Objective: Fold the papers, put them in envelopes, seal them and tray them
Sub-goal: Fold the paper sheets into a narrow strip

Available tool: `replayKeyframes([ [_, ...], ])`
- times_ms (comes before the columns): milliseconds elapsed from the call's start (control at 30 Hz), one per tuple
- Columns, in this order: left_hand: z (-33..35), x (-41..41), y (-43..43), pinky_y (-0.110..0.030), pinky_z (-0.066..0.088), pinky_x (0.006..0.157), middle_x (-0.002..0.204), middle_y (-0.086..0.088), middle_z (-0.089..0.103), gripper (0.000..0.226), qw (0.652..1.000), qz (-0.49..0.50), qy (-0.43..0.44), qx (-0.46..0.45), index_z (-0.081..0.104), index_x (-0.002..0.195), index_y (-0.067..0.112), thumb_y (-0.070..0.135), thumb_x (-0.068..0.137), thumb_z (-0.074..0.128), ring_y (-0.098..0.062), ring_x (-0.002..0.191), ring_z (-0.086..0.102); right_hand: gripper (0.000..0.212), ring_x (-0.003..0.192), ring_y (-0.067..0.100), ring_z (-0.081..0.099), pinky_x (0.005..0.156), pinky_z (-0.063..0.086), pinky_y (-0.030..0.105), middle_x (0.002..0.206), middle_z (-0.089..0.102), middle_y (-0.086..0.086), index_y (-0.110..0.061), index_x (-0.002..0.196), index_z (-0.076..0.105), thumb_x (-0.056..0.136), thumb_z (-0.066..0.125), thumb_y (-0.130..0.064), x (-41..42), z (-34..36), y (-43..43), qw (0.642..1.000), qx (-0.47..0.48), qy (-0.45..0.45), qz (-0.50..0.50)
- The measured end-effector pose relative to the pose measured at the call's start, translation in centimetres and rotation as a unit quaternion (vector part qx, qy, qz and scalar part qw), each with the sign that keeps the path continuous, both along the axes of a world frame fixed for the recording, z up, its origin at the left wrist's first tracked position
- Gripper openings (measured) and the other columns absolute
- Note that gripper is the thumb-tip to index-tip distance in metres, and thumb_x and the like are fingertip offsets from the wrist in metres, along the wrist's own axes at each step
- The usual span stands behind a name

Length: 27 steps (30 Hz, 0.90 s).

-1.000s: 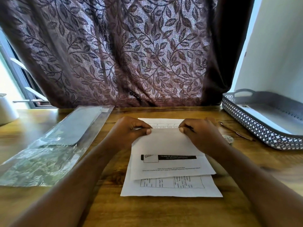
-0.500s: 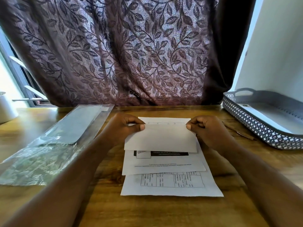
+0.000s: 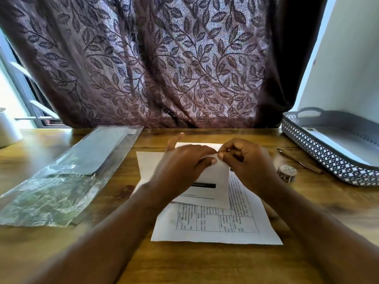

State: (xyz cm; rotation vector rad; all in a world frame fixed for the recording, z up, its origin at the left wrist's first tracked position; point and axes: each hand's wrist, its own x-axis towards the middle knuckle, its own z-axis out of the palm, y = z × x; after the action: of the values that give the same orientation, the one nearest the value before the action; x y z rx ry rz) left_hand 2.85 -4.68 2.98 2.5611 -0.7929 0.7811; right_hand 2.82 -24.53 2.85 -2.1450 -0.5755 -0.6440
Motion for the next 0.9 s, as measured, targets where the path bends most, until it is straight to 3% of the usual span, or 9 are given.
replayKeyframes([
  [133,0.0,0.9,1.2,-0.042,0.03,0.109,0.1,0.014,0.075,0.031,0.999,0.031,-0.02,-0.007,0.071,0.103,0.033,0.044,0.097,0.042,-0.009,0.09,0.066,0.015,0.074,-0.003,0.066,0.062,0.053,0.013,0.077,0.066,-0.02,-0.025,0.089,0.067,0.091,0.072,-0.011,0.1,-0.1,0.2,1.0,-0.009,-0.002,0.02],
  [200,0.0,1.3,2.1,-0.035,0.028,0.104,0.097,0.014,0.074,0.03,0.999,0.046,-0.024,-0.004,0.071,0.101,0.032,0.044,0.097,0.043,-0.008,0.088,0.064,0.018,0.073,0.002,0.066,0.063,0.058,0.023,0.077,0.066,-0.018,-0.029,0.087,0.065,0.092,0.07,-0.013,0.4,-0.2,-0.2,1.0,-0.004,0.011,0.007],
  [300,0.2,1.5,3.0,-0.039,0.035,0.099,0.094,0.015,0.074,0.024,0.997,0.06,-0.034,-0.016,0.072,0.097,0.032,0.04,0.097,0.049,-0.007,0.079,0.059,0.021,0.071,0.008,0.067,0.066,0.061,0.039,0.076,0.068,-0.015,-0.033,0.084,0.065,0.093,0.069,-0.014,1.0,-0.3,-1.3,0.999,0.017,0.037,-0.013],
  [400,0.4,1.7,4.0,-0.04,0.04,0.094,0.091,0.013,0.074,0.017,0.996,0.073,-0.036,-0.039,0.074,0.094,0.03,0.032,0.097,0.058,-0.007,0.075,0.055,0.015,0.073,0.011,0.068,0.067,0.061,0.041,0.08,0.071,-0.011,-0.026,0.086,0.068,0.094,0.068,-0.014,1.4,-0.3,-2.1,0.997,0.035,0.059,-0.027],
  [500,0.4,2.1,5.0,-0.026,0.044,0.073,0.088,0.012,0.073,0.016,0.994,0.091,0.003,-0.057,0.075,0.096,0.028,0.032,0.097,0.06,-0.008,0.074,0.06,0.01,0.076,0.011,0.07,0.069,0.062,0.041,0.083,0.073,-0.008,-0.022,0.088,0.069,0.095,0.067,-0.015,1.6,-0.4,-2.4,0.995,0.052,0.08,-0.035],
  [567,0.3,2.6,5.6,-0.023,0.042,0.063,0.087,0.011,0.07,0.013,0.989,0.103,0.042,-0.095,0.075,0.095,0.026,0.029,0.096,0.062,-0.006,0.072,0.058,0.009,0.077,0.012,0.071,0.07,0.062,0.044,0.084,0.073,-0.005,-0.02,0.088,0.07,0.095,0.066,-0.015,1.7,-0.5,-2.6,0.993,0.069,0.092,-0.041],
  [700,0.0,3.2,6.6,-0.022,0.043,0.064,0.081,0.016,0.065,0.006,0.964,0.102,0.112,-0.218,0.074,0.09,0.018,0.017,0.092,0.069,0.001,0.074,0.059,0.012,0.078,0.021,0.07,0.07,0.06,0.054,0.081,0.072,-0.002,-0.024,0.085,0.067,0.097,0.064,-0.019,1.7,-0.5,-3.0,0.987,0.107,0.113,-0.049],
  [800,-0.1,3.5,6.8,-0.025,0.055,0.068,0.086,0.003,0.071,0.004,0.941,0.088,0.155,-0.289,0.074,0.09,0.013,0.014,0.09,0.071,-0.014,0.079,0.068,0.009,0.081,0.024,0.071,0.072,0.06,0.058,0.083,0.073,0.002,-0.022,0.09,0.066,0.098,0.063,-0.025,1.8,-0.6,-3.0,0.979,0.142,0.142,-0.036],
  [900,0.0,3.3,6.6,-0.01,0.052,0.061,0.088,0.001,0.072,0.01,0.924,0.073,0.175,-0.333,0.075,0.096,0.007,0.013,0.089,0.071,-0.011,0.077,0.068,0.016,0.087,0.019,0.074,0.079,0.062,0.05,0.095,0.077,0.0,-0.019,0.109,0.07,0.096,0.067,-0.029,1.7,-0.8,-2.9,0.971,0.153,0.182,-0.024],
])
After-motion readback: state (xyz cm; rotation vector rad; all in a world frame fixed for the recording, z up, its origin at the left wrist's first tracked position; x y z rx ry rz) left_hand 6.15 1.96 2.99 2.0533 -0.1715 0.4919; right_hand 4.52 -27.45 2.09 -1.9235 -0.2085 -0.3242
